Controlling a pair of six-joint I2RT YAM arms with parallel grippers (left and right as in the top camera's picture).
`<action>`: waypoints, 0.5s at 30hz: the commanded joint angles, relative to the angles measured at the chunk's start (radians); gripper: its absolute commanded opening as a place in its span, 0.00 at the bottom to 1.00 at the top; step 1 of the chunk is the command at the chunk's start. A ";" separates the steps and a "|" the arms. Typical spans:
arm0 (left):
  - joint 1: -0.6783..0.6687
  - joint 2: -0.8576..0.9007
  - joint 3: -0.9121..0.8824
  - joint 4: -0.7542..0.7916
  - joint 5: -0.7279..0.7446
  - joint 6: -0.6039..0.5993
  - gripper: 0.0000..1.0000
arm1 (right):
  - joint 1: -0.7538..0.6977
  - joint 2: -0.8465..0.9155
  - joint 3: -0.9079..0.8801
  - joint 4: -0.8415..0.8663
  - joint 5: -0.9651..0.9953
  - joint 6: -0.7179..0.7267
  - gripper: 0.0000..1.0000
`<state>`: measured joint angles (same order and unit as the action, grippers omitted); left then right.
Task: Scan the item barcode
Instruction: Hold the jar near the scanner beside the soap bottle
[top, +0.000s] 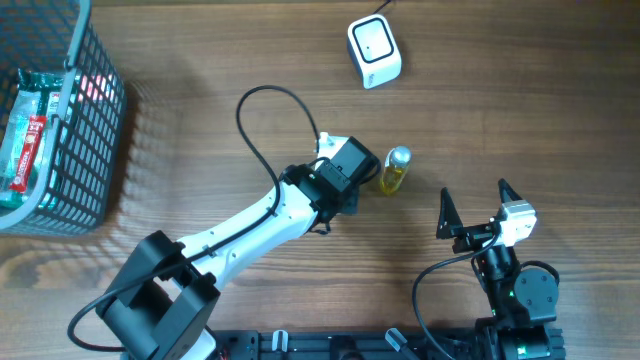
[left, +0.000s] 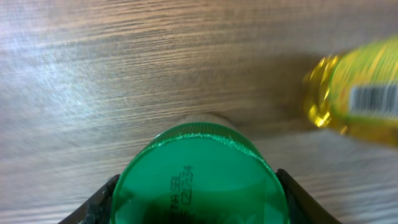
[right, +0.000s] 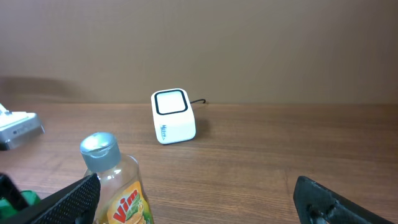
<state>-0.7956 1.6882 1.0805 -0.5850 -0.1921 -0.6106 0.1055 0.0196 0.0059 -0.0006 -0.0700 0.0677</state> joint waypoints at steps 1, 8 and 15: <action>0.002 -0.003 0.006 0.034 0.045 -0.271 0.52 | -0.005 -0.004 -0.001 0.002 0.009 0.011 1.00; 0.002 -0.004 0.006 0.055 0.011 -0.118 0.88 | -0.005 -0.004 -0.001 0.002 0.009 0.011 1.00; 0.002 -0.014 0.007 0.058 0.038 0.233 0.89 | -0.005 -0.004 -0.001 0.002 0.009 0.011 1.00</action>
<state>-0.7956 1.6886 1.0801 -0.5323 -0.1593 -0.5789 0.1055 0.0196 0.0063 -0.0006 -0.0700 0.0677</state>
